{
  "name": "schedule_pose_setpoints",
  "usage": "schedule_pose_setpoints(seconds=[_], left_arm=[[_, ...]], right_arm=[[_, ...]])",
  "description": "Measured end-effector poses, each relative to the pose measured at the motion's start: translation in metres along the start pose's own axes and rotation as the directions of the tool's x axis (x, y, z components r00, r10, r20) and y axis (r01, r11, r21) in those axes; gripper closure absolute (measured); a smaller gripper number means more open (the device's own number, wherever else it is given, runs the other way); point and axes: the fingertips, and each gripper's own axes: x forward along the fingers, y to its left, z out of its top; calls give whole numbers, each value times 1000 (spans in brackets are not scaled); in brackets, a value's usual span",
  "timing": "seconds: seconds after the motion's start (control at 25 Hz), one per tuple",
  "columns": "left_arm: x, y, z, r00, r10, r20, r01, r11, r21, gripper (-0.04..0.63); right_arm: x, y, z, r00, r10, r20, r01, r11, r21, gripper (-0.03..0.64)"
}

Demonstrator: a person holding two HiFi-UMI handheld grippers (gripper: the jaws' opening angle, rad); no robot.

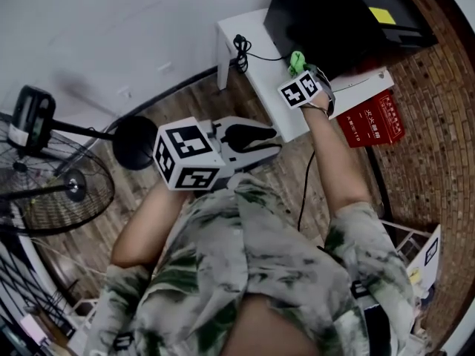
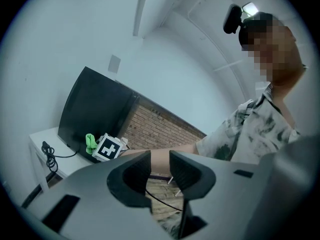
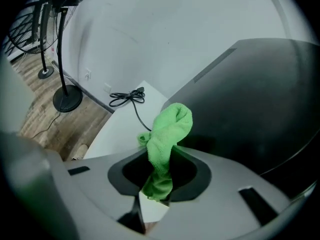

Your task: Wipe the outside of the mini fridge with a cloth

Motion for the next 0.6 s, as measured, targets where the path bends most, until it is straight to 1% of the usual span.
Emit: schedule_pose_setpoints(seconds=[0.24,0.36,0.48,0.6], left_arm=[[6,7,-3,1000,0,-3,0,1000,-17,470],[4,9,-3,1000,6,4,-6,1000,-20,469],[-1,11,0,1000,7,19,-6,1000,-16,469],[-3,8,3,999,-3,37,4,1000,-10,469]], right_arm=[[20,15,-10,1000,8,-25,-8,1000,-3,513],[16,15,-6,1000,12,-12,-12,1000,-1,514],[-8,6,17,999,15,30,-15,1000,2,512],[-44,-19,54,995,-20,102,21,1000,-6,514]])
